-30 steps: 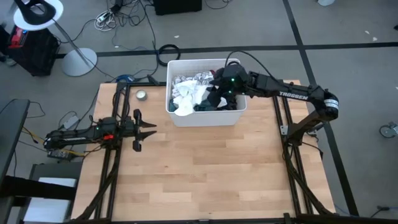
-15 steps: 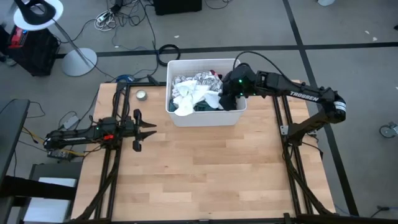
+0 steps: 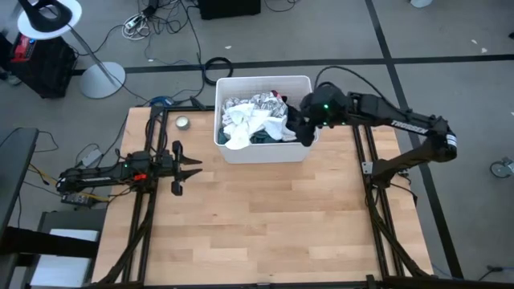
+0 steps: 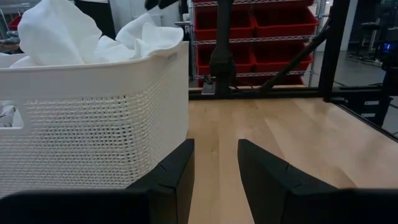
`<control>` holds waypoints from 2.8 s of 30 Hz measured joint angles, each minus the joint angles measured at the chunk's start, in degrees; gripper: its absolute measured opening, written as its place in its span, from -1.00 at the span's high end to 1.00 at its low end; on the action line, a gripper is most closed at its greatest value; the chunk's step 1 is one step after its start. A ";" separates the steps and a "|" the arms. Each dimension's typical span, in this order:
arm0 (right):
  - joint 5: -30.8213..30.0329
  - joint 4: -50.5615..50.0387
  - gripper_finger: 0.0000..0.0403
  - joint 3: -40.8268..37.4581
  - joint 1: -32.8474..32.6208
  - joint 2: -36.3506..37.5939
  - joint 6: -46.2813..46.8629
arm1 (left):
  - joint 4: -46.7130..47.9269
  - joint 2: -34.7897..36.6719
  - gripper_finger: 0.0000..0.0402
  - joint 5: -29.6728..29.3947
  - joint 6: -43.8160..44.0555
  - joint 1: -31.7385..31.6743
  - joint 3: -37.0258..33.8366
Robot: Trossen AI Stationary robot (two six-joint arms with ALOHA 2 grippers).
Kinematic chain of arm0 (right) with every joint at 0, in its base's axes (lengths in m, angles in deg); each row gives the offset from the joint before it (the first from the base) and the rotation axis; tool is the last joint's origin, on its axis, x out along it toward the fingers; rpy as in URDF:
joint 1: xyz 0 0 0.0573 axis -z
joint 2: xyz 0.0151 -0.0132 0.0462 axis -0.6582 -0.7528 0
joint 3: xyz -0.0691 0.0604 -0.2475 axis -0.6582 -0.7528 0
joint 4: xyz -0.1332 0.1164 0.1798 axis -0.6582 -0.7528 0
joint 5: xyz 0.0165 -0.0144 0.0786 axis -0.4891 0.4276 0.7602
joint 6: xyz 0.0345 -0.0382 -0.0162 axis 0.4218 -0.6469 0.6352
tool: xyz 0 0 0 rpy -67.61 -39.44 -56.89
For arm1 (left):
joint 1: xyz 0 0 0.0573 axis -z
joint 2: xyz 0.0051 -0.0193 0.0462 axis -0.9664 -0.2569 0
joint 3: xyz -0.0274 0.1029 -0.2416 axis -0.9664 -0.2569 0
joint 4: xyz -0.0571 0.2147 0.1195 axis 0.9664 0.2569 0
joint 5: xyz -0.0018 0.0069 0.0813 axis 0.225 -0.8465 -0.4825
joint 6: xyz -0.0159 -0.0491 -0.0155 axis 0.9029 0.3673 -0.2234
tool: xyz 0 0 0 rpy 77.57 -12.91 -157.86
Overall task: Sort clothes
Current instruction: Return to Home Position
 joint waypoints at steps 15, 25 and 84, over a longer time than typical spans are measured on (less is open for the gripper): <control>13.33 23.33 0.98 -30.00 -8.54 18.03 1.08 | -0.02 0.00 0.36 0.00 0.00 -0.01 0.00; 15.58 40.08 0.98 -51.51 -11.12 31.03 1.84 | -0.02 0.00 0.36 0.00 0.00 -0.01 0.00; 15.81 36.71 1.00 -76.13 -10.43 64.56 6.83 | -0.03 0.00 0.36 0.02 0.02 0.01 0.00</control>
